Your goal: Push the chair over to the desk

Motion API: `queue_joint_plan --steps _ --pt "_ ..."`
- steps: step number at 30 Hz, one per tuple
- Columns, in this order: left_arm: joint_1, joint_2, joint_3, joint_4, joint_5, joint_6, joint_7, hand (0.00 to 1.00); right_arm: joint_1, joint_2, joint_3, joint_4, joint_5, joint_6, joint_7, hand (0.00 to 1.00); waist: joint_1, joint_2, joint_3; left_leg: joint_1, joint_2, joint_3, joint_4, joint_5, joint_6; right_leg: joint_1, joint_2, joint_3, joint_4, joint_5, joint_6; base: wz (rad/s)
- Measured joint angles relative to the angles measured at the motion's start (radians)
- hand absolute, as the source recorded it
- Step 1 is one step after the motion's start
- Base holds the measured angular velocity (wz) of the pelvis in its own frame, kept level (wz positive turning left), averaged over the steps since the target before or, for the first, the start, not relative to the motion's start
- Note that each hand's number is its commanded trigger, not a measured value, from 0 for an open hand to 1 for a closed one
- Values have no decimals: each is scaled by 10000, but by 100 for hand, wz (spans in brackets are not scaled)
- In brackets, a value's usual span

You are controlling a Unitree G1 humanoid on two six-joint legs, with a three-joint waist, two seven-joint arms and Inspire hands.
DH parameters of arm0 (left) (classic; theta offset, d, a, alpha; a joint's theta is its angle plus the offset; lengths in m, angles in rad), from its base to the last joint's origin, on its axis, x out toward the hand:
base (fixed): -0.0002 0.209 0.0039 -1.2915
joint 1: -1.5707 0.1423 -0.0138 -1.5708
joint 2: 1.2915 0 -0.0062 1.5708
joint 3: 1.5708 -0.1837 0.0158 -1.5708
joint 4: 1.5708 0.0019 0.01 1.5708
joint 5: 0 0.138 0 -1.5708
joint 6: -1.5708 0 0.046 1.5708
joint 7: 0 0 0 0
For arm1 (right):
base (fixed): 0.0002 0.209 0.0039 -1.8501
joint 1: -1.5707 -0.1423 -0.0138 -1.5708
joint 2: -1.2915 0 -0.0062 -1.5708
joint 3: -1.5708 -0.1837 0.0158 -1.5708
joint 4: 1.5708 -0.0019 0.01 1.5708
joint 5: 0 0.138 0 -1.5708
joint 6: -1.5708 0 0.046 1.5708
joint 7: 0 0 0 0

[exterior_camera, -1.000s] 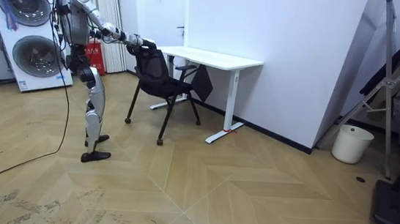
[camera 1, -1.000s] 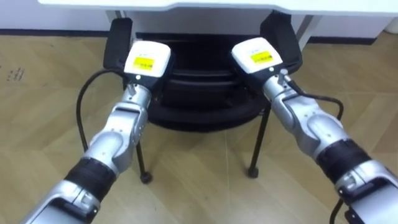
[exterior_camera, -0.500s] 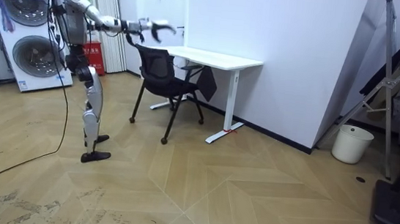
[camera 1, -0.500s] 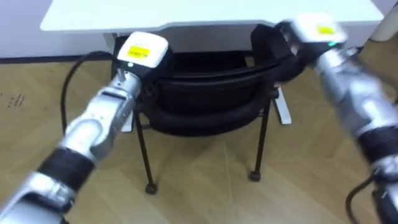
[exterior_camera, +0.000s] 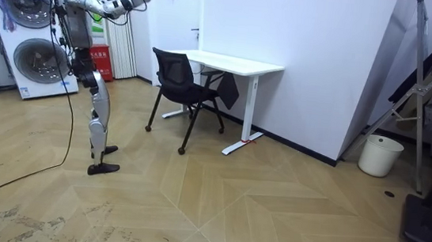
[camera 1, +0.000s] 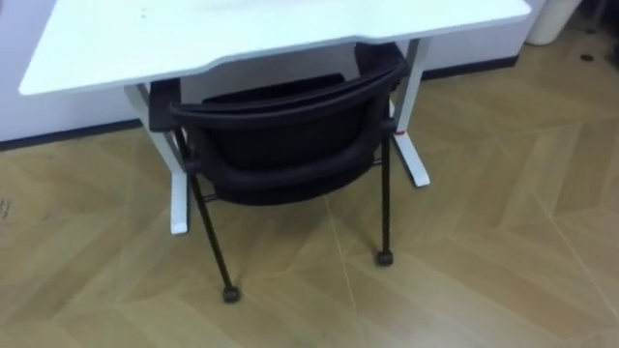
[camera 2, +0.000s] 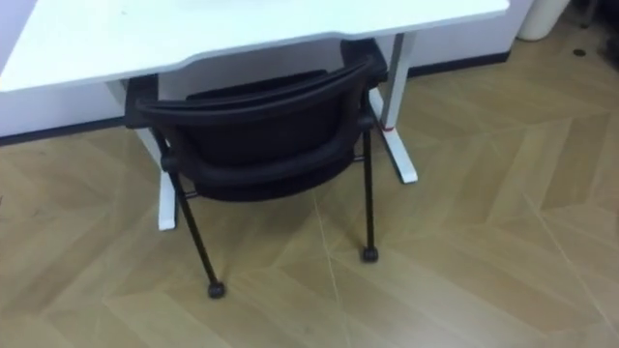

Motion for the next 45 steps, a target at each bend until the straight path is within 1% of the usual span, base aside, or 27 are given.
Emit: queue_joint_plan --steps 2,3,5,6,8,9,11,12,15,16,18,19,21,22,23,24,26,27,28,29,31,33,36,38,40,42,45 --pt "527 1077 772 -462 -1036 -111 347 0 443 -1017 -673 -215 833 -227 -628 0 -38 -55 -19 25 33 79 -52 -9 -20 -39 14 14 -17 1 0 -14" --pt "741 1328 1011 -586 -1245 -124 408 0 613 -1278 -831 -249 1078 -244 -771 0 -31 -71 -29 48 38 105 -67 -9 -23 -37 17 13 -16 1 0 -12" --pt "1771 2357 2173 -904 -1648 -288 625 0 1554 -2183 -1699 -265 1884 -458 -1151 0 -65 -131 -67 144 88 186 -67 -37 -68 32 45 3 -26 1 -1 -10" --pt "2088 2646 2548 -944 -1671 -357 636 0 1898 -2374 -2062 -262 2085 -563 -1222 0 -96 -147 -77 144 92 180 -69 -41 -76 50 50 -17 -37 0 0 0" --pt "3462 3531 4107 -925 -2301 -409 960 0 2925 -2781 -3354 -229 3106 -647 -1546 0 -224 -161 -112 225 96 165 -218 -72 -119 64 76 -26 -31 0 0 0" --pt "3777 3633 4478 -885 -2503 -410 1077 0 3171 -2879 -3625 -195 3474 -669 -1637 0 -282 -164 -114 238 91 164 -231 -72 -119 67 76 -26 -32 1 0 0" --pt "5325 4022 5985 -459 -3015 -479 1603 0 4334 -3332 -4737 339 4844 -834 -1870 0 -301 -182 -130 252 95 164 -248 -78 -117 61 78 -55 -32 -1 -2 0" --pt "5664 4053 6300 -292 -3268 -493 1716 0 4583 -3399 -5014 517 5197 -872 -1942 0 -304 -174 -138 251 95 147 -232 -81 -119 72 82 -50 -32 -2 -4 0" --pt "7617 4109 7761 810 -4837 -497 2235 0 5880 -3475 -6260 1301 7130 -971 -2577 0 -404 -155 -154 353 77 82 -203 -110 -135 226 85 -49 -33 -49 -43 0" --pt "8620 3997 8522 1108 -5411 -508 2408 0 6614 -3452 -6930 1489 7889 -967 -2827 0 -392 -169 -152 365 63 100 -218 -125 -140 231 73 -56 -26 -110 -86 -3" --pt "9998 3251 9576 1590 -6655 -551 2943 0 7844 -3364 -7972 1865 9174 -970 -3388 0 -411 -133 -153 483 24 89 -231 -125 -141 283 38 -76 -15 -230 -83 2" --pt "10314 3100 9748 1723 -7119 -579 3049 0 8169 -3278 -8222 1883 9540 -971 -3488 0 -452 -215 -113 564 8 78 -262 -124 -143 328 29 -73 -18 -291 -70 6" --pt "11749 2508 10268 2132 -8303 -858 3231 0 9847 -2667 -9175 2006 10428 -1417 -3597 0 -529 -219 -200 729 -79 76 -410 -123 -167 418 18 -78 -19 -394 -32 0" --pt "12705 1601 10723 2092 -9015 -1069 3254 0 11014 -1718 -9888 1936 10935 -1728 -3616 0 -511 -244 -192 793 -84 75 -471 -121 -189 468 26 -79 -28 -409 -55 0" --pt "13521 591 10783 2091 -9881 -1103 3273 0 12062 -372 -10302 1590 11539 -1861 -3659 0 -485 -312 -189 908 -83 78 -538 -128 -230 552 35 -77 -31 -422 -90 0" --pt "13823 9 10747 2093 -10352 -1101 3198 0 12547 476 -10404 1303 11888 -1866 -3642 0 -468 -349 -183 947 -81 78 -539 -142 -252 586 44 -79 -30 -438 -110 0" --pt "14699 -2566 10191 2153 -11853 -1084 2875 0 14209 3690 -10248 814 13137 -1863 -3345 0 -294 -382 -168 1016 -79 54 -513 -215 -318 661 50 -78 -7 -546 -124 0" --pt "14851 -3185 9955 2229 -12172 -1085 2744 0 14483 4448 -10038 839 13426 -1853 -3241 0 -247 -377 -168 1022 -75 50 -492 -249 -331 673 49 -77 0 -581 -113 0" --pt "15097 -4072 9498 2782 -12752 -1095 2378 0 14840 5712 -9492 1212 13887 -1832 -2968 0 -143 -369 -167 1044 -62 37 -470 -290 -361 711 60 -74 -2 -629 -115 0" --pt "15232 -4715 9182 3665 -12962 -1089 1923 0 14915 6606 -8973 1944 14036 -1721 -2613 0 -124 -349 -161 1055 -49 36 -447 -323 -385 746 70 -67 13 -664 -132 0" --pt "15337 -5534 8844 4862 -12972 -1148 1153 0 14907 7583 -8405 3129 14049 -1690 -1881 0 -133 -299 -147 1067 -38 25 -461 -344 -405 783 65 -85 7 -700 -141 2" --pt "15483 -6154 8391 6203 -12930 -1166 77 0 14861 8197 -7642 4487 13749 -1589 -878 0 -214 -265 -124 1226 1 -4 -488 -412 -450 940 48 -112 7 -785 -133 4" --pt "15446 -6494 7364 6942 -12648 -1178 -765 0 14581 8342 -6420 5658 13069 -1538 -42 0 -238 -231 -101 1314 -15 -33 -482 -485 -481 1068 28 -151 -25 -813 -127 3" --pt "15347 -6725 5863 7309 -12010 -1111 -1557 0 13994 8376 -5028 6155 12113 -1288 636 0 -277 -160 21 1306 -31 -27 -488 -459 -432 1049 13 -113 -5 -810 -123 0" --pt "15048 -6776 4698 7310 -11424 -919 -2232 0 13429 8378 -3963 6352 11488 -1086 1160 0 -275 -144 38 1290 -56 -54 -507 -457 -428 1046 0 -193 -30 -807 -117 5" --pt "14135 -6783 3536 7327 -10844 -561 -2965 0 12703 8511 -2848 6391 10993 -892 1731 0 -295 -186 58 1209 -85 -220 -497 -434 -400 1043 -7 -377 -129 -791 -106 21" --pt "13342 -6855 2576 7254 -10614 -292 -3459 0 11881 8563 -1950 6372 10175 -727 2321 0 -259 -223 84 1198 -104 -217 -524 -419 -408 1043 -1 -413 -191 -766 -107 4"
